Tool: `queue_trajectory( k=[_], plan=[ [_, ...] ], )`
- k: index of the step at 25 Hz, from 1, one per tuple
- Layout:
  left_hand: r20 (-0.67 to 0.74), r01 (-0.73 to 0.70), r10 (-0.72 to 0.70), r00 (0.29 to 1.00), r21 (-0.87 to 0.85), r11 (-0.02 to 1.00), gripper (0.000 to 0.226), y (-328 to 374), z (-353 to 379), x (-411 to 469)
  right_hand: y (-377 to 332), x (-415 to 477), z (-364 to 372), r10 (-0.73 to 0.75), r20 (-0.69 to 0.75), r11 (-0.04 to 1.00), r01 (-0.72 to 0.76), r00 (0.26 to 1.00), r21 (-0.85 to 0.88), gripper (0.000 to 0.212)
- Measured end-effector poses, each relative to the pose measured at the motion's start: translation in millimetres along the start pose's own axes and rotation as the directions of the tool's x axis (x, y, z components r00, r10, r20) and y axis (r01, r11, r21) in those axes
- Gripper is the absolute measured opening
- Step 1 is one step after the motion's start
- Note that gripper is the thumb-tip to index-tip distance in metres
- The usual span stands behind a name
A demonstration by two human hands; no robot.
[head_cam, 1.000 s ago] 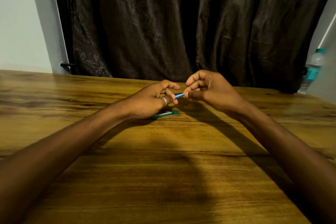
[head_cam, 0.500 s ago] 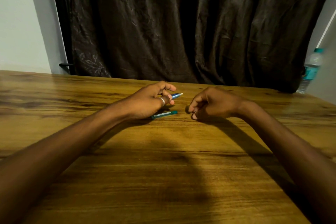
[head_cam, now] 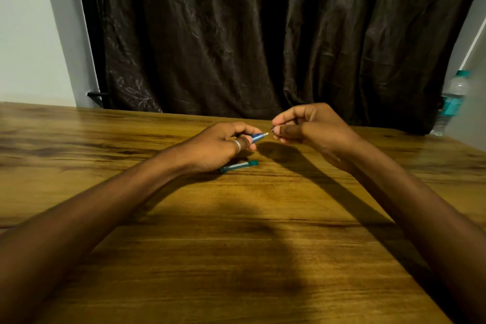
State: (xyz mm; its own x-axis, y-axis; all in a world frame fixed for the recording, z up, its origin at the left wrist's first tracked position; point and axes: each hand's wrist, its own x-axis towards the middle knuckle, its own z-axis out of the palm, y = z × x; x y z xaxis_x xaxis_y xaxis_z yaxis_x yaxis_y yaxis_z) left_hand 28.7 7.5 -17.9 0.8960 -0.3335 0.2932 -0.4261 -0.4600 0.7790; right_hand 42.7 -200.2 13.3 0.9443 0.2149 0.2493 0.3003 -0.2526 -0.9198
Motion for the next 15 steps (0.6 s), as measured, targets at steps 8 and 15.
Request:
queue_trajectory(
  k=[8,15],
  plan=[
    [0.003,-0.041,0.041,0.999,0.027,0.999,0.024,-2.4,-0.5,2.1,-4.1,-5.0,4.2,0.005,0.058,0.999,-0.008,0.998,0.041,0.015],
    [0.005,-0.034,0.034,0.999,0.000,0.999,0.026,-0.2,-2.7,-0.3,-4.4,-6.7,8.8,0.008,0.058,1.000,-0.009,0.998,0.014,0.017]
  ],
)
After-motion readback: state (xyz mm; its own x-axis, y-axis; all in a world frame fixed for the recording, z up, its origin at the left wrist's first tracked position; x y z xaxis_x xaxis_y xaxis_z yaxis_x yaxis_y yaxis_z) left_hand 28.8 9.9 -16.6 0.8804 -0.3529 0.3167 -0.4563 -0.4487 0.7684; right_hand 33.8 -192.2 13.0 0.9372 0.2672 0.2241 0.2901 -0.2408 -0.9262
